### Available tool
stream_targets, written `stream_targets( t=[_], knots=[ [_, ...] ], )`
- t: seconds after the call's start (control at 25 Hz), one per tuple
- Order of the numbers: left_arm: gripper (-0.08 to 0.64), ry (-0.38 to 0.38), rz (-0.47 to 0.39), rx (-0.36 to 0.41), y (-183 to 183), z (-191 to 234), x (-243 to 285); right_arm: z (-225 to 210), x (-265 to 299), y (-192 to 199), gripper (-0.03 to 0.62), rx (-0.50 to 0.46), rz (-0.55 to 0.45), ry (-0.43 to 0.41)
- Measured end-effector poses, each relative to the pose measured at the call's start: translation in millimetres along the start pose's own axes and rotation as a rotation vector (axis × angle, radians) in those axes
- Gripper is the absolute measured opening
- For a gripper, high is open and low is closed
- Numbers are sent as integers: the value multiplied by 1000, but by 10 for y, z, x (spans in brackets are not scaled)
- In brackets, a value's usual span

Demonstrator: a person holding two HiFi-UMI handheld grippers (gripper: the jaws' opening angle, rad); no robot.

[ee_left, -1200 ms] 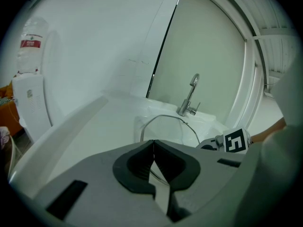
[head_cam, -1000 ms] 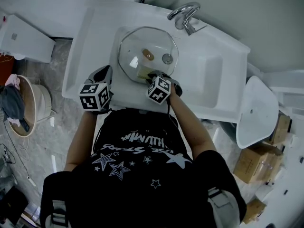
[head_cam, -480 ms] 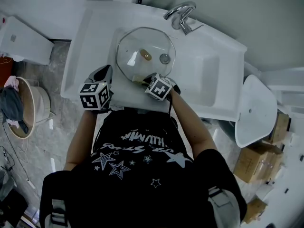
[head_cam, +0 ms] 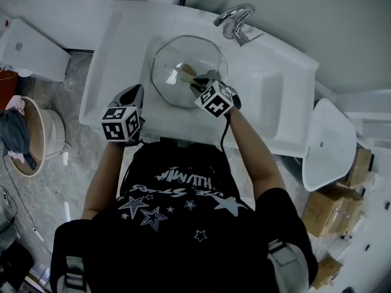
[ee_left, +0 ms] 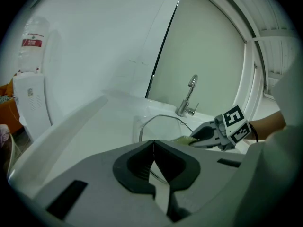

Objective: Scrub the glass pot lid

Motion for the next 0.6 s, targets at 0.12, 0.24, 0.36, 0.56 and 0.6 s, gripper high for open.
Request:
stream_targets(
  t=[0.12,0.24,0.36,0.56,0.6],
  knots=[
    [9,1,8,-6,23,-2,8,-364,-46,-167,69,-196,10,145],
    [9,4,15,0,38,-19,19,-612,-18,-287,68,-402,39,244],
    [9,2,25,4,58,-21,18,-760,29,-378,67,-493,46,282],
    [9,-12,35,1,79,17,19,-891,125,-396,67,-547,60,303],
    [9,-14,37,2,80,27,19,-909,148,-373,67,-550,68,305]
  ],
)
Point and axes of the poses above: the fingertips, and each gripper's own axes: x forward along the fingers, z to its left, y out of its underside, the point moved 1 cm from there along -x, backward along the fingers, and after that the axes turned 1 degree about -z, right-handed, at the moved point
